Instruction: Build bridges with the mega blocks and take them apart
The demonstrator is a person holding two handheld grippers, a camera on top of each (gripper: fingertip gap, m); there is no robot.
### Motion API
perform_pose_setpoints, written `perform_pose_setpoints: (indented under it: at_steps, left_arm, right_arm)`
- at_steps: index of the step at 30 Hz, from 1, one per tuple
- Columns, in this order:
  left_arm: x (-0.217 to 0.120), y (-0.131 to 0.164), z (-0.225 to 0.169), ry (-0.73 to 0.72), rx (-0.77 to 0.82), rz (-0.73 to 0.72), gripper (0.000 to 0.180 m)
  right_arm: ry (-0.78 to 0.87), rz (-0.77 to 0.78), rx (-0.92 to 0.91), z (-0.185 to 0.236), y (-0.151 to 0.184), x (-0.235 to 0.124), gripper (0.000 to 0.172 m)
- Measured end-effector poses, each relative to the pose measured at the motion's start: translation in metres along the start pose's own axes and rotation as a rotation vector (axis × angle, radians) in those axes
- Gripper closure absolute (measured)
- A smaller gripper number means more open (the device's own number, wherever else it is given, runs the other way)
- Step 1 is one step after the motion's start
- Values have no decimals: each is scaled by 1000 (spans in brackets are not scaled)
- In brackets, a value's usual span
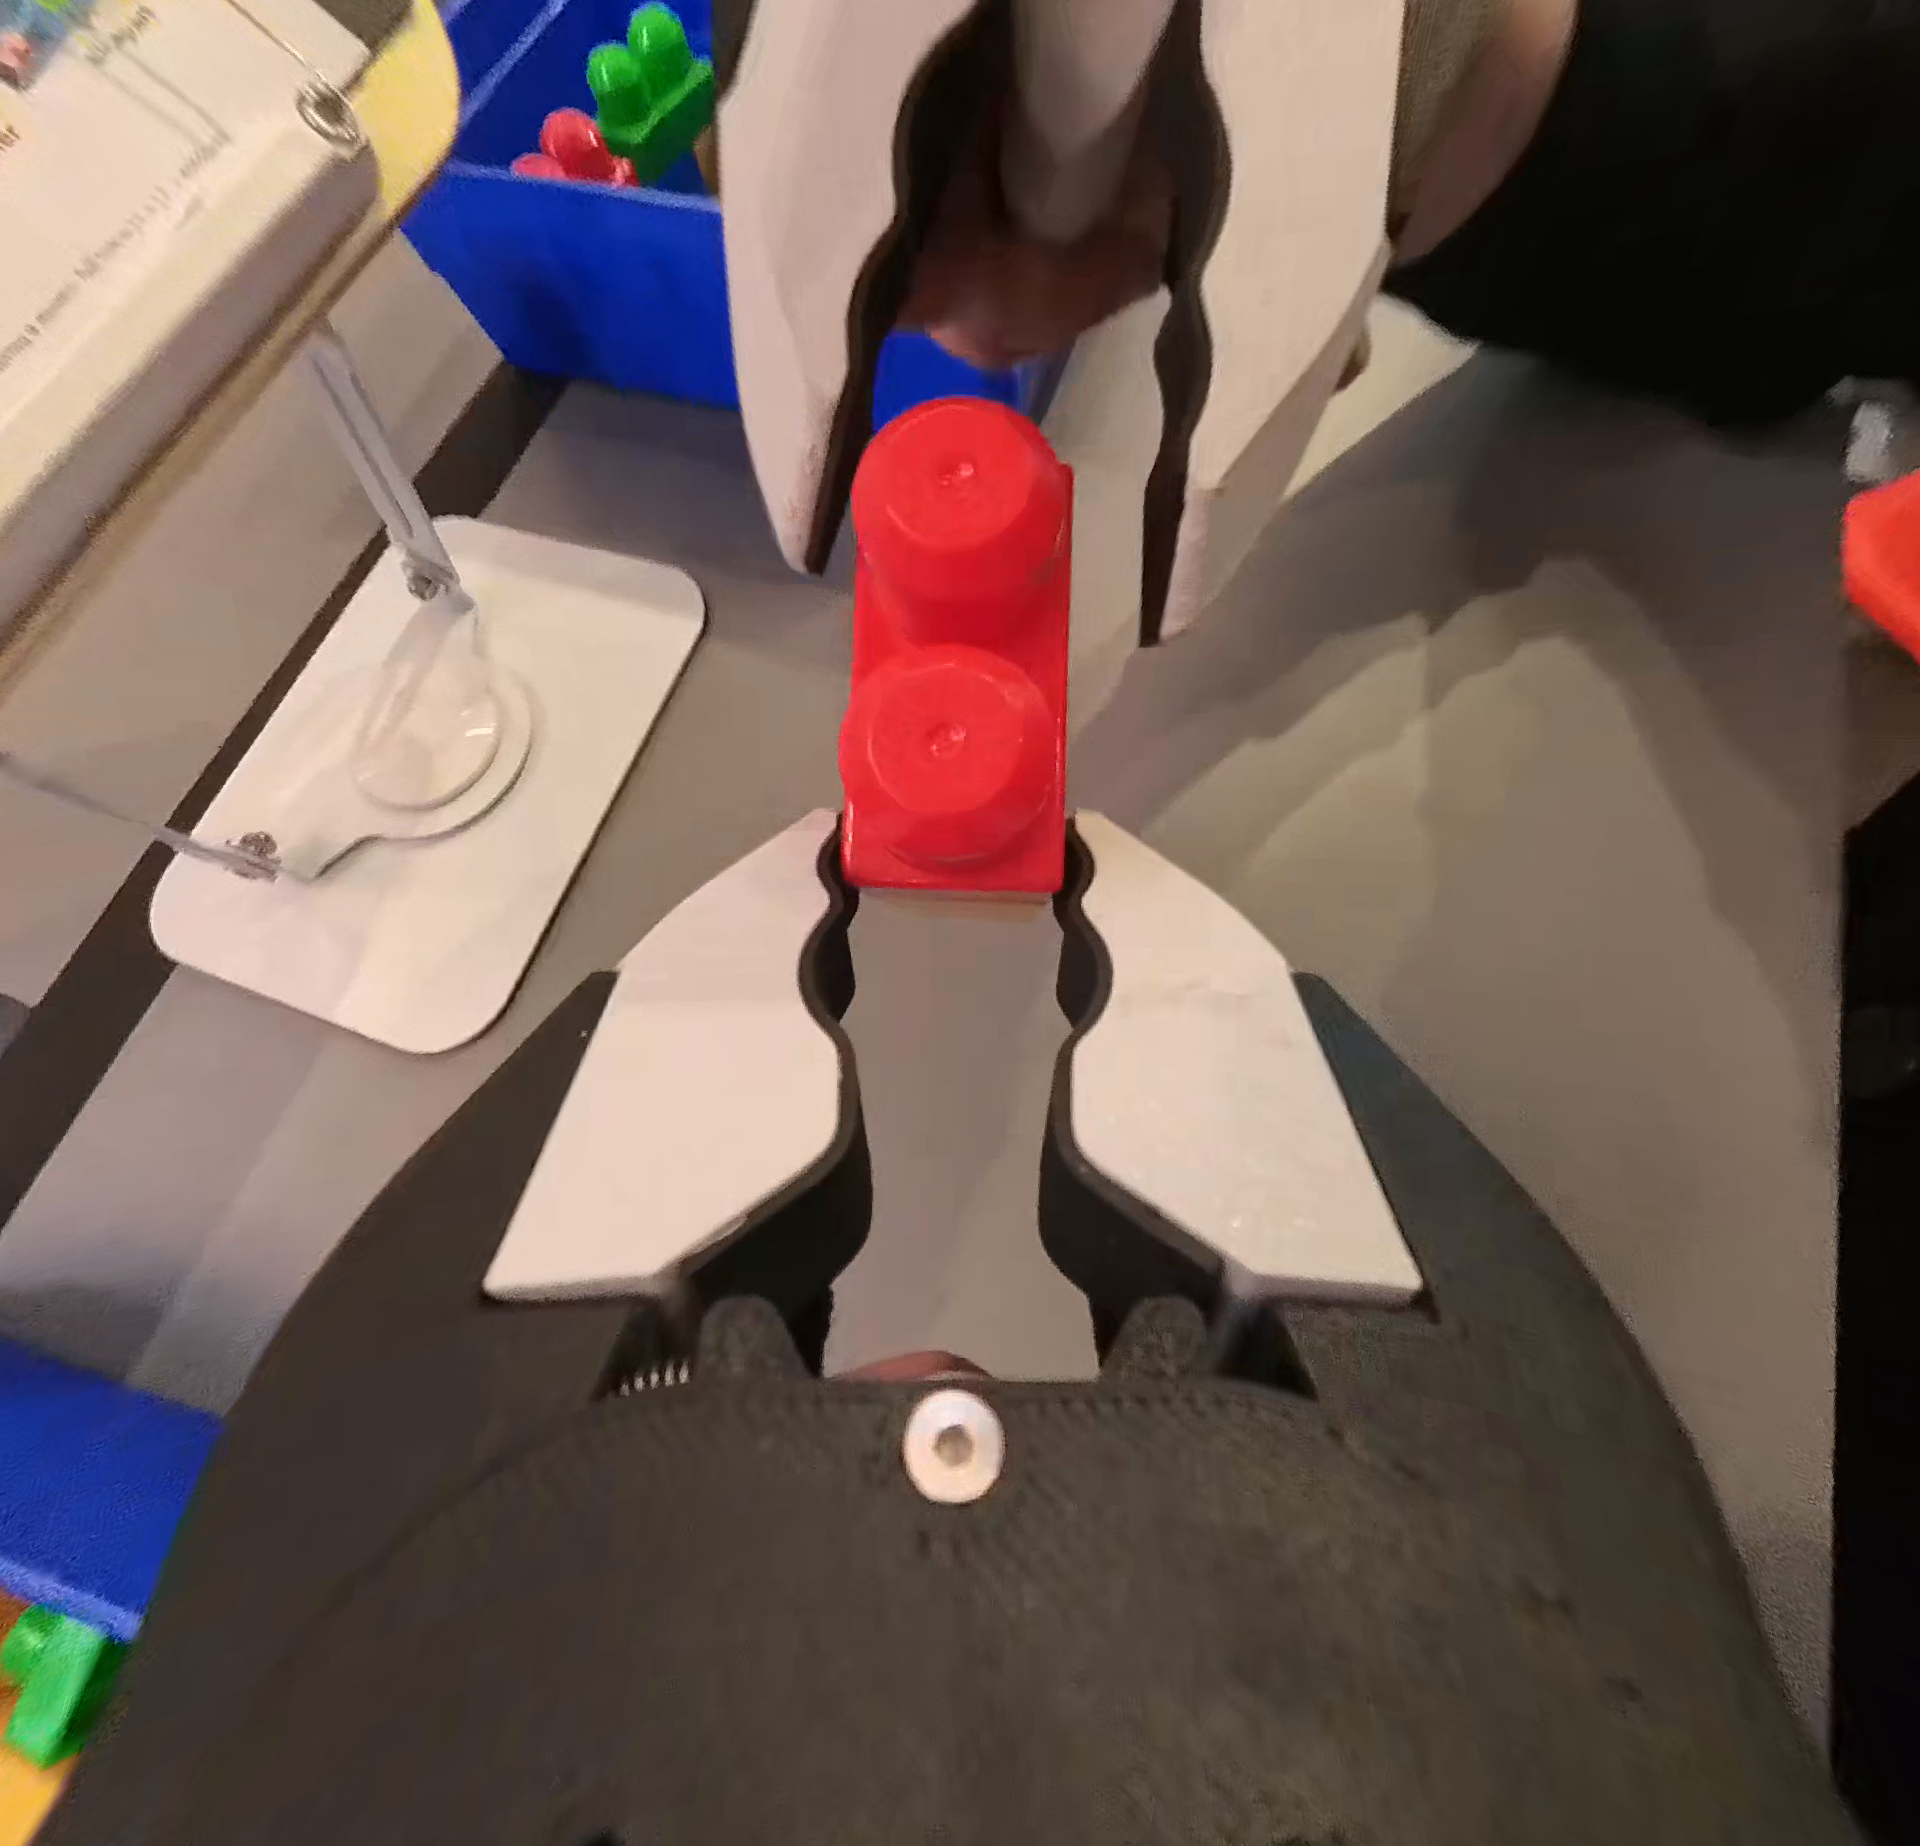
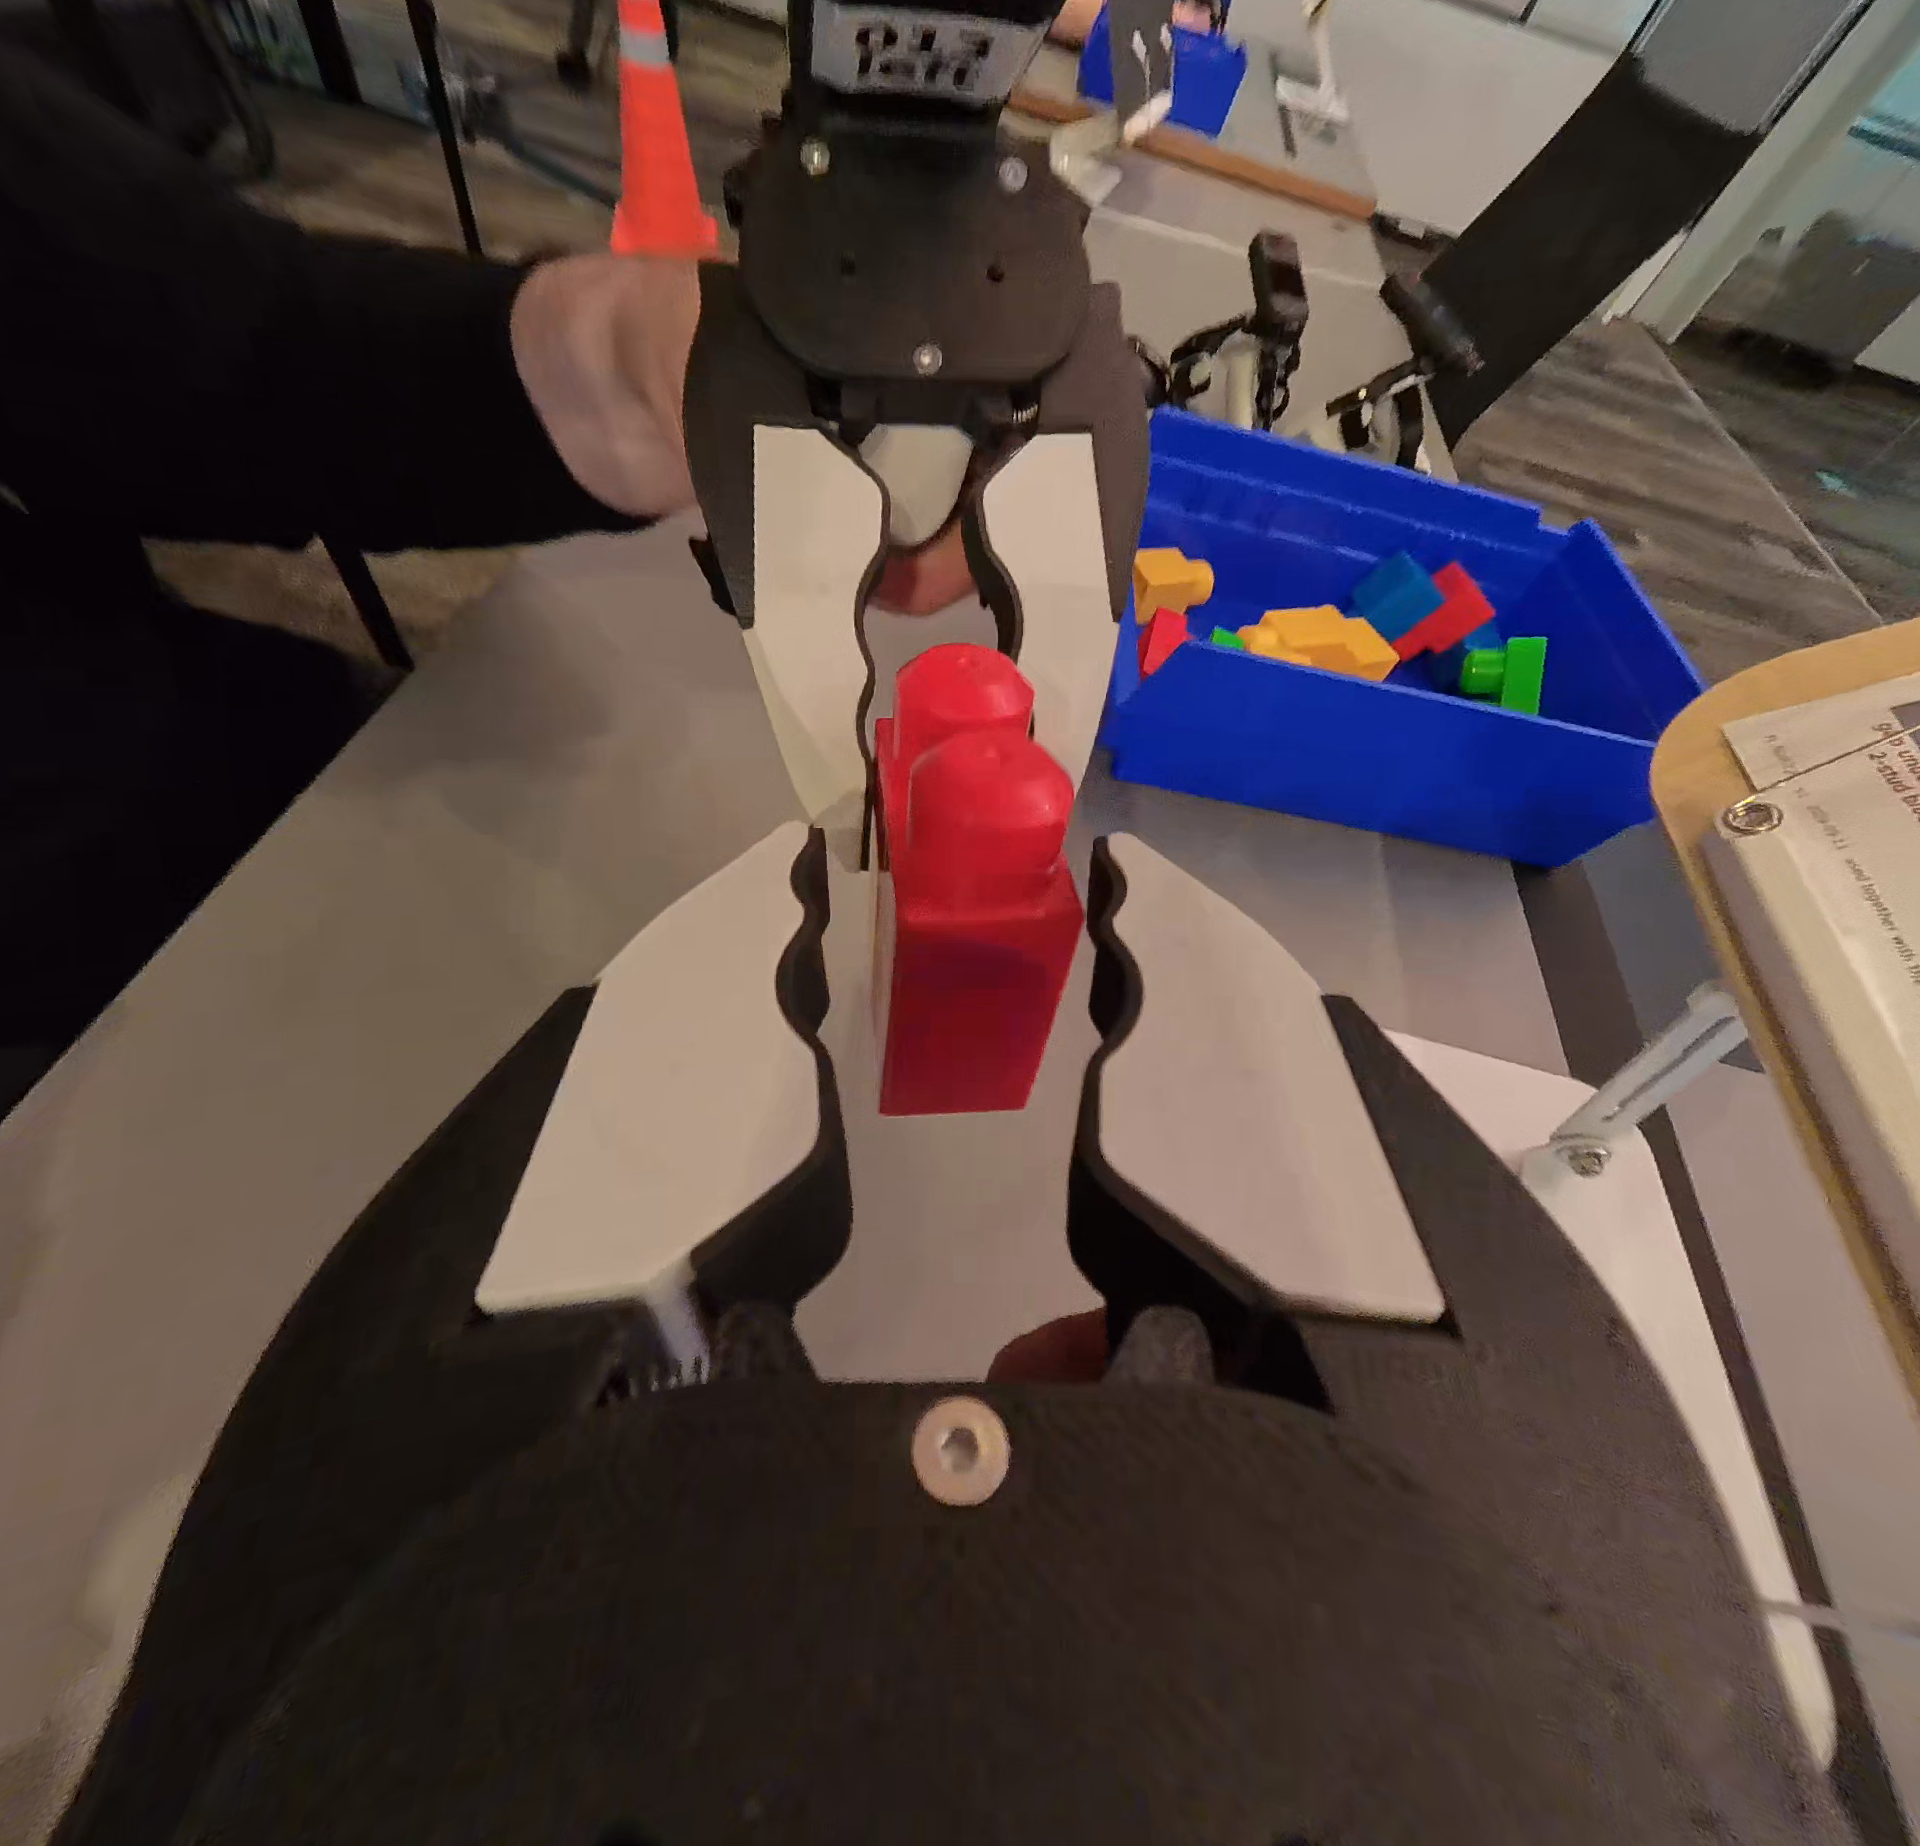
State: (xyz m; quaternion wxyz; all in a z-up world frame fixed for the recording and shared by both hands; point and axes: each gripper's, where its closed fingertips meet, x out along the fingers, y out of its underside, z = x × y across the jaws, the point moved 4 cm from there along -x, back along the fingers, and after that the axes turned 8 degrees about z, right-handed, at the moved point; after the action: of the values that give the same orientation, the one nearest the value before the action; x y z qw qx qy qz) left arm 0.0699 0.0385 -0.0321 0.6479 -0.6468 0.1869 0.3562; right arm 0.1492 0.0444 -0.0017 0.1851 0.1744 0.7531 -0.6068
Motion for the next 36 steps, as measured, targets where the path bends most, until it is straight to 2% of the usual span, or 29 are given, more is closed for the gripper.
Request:
perform_pose_setpoints:
  at_steps: [5, 7, 10, 14, 15, 16, 18, 21, 25, 29, 31, 33, 36]
  left_arm:
    - [8, -2, -8, -16, 63, 97, 145]
    - [9, -3, -10, -30, 89, 125, 145]
    - [9, -2, -9, -47, 95, 143, 145]
    - [5, -2, -5, -91, 91, 93, 144]
    - [2, -3, -5, -96, 79, 61, 141]
    - [-2, -3, -4, -98, 67, 23, 126]
    - [-9, 5, 1, -130, 24, -21, 125]
    - [-18, 26, 14, -178, -43, -52, 152]
    - [-18, 43, 22, -194, -99, -129, 162]
    - [-2, 51, 21, -185, -103, -155, 164]
    - [10, 52, 20, -164, -98, -158, 164]
    - [19, 53, 21, -163, -95, -162, 164]
    - [31, 52, 22, -129, -108, -182, 165]
  right_arm:
    - [25, 186, -58, 6, 13, 11, 124]
    - [5, 234, -77, 10, 18, 15, 134]
    - [8, 234, -80, 10, 18, 17, 135]
    - [46, 224, -80, 8, 15, 18, 135]
    - [55, 206, -66, 6, 13, 16, 135]
    - [69, 185, -59, 4, 10, 12, 135]
    - [137, 160, -48, -6, 6, -3, 135]
    - [254, 126, -16, -27, 2, -44, 135]
    - [425, 43, 45, -55, 2, -119, 135]
    - [564, 141, 88, -79, 40, -186, 135]
    - [548, 175, 167, -88, 69, -208, 135]
    - [561, 242, 272, -100, 105, -224, 134]
    - [528, 319, 409, -114, 155, -224, 134]
